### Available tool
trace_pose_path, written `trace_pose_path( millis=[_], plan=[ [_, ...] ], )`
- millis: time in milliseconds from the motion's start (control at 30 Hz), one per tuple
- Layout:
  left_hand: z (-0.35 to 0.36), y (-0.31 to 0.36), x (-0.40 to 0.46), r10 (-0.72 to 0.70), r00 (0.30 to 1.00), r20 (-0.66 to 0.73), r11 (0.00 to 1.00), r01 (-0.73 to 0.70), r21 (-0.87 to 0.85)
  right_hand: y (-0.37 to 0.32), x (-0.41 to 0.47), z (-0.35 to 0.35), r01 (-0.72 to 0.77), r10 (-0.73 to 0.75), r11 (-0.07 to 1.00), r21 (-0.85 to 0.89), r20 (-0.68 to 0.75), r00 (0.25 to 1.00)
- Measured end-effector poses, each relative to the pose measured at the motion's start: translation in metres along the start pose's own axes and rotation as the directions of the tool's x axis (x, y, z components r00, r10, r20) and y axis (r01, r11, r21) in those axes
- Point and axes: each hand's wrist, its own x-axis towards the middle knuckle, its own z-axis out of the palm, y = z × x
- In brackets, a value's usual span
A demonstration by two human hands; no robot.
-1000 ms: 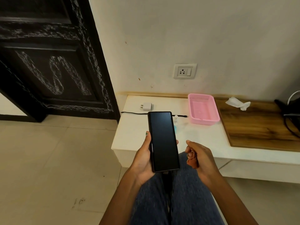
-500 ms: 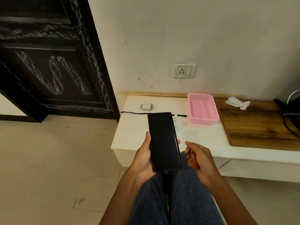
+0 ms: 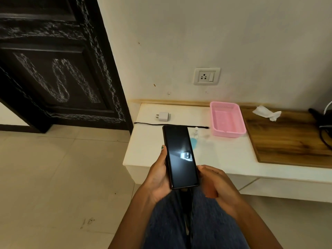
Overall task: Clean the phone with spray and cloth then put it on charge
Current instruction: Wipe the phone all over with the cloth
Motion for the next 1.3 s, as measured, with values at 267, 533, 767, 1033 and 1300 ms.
trace_pose_path(
  millis=[267, 533, 767, 1033, 1300],
  plan=[
    [-0.007, 0.013, 0.028, -0.039, 0.998, -0.039, 0.998, 0.040, 0.049, 0.009, 0.029, 0.005, -0.111, 0.061, 0.937, 0.332, 0.155, 0.986],
    [-0.019, 0.027, 0.076, -0.019, 0.988, -0.151, 0.990, 0.039, 0.133, 0.022, 0.076, 0.008, -0.186, 0.160, 0.902, 0.390, 0.099, 0.982],
    [-0.042, 0.030, 0.126, -0.042, 0.967, -0.252, 0.975, 0.095, 0.203, 0.023, 0.124, 0.022, -0.304, 0.340, 0.896, 0.324, -0.060, 0.939],
    [-0.065, 0.017, 0.182, -0.051, 0.913, -0.406, 0.939, 0.182, 0.291, 0.041, 0.191, 0.021, -0.376, 0.373, 0.925, 0.057, -0.323, 0.870],
    [-0.073, 0.008, 0.209, -0.097, 0.859, -0.502, 0.901, 0.290, 0.323, 0.050, 0.221, 0.019, -0.464, 0.406, 0.884, -0.064, -0.390, 0.826]
  ],
)
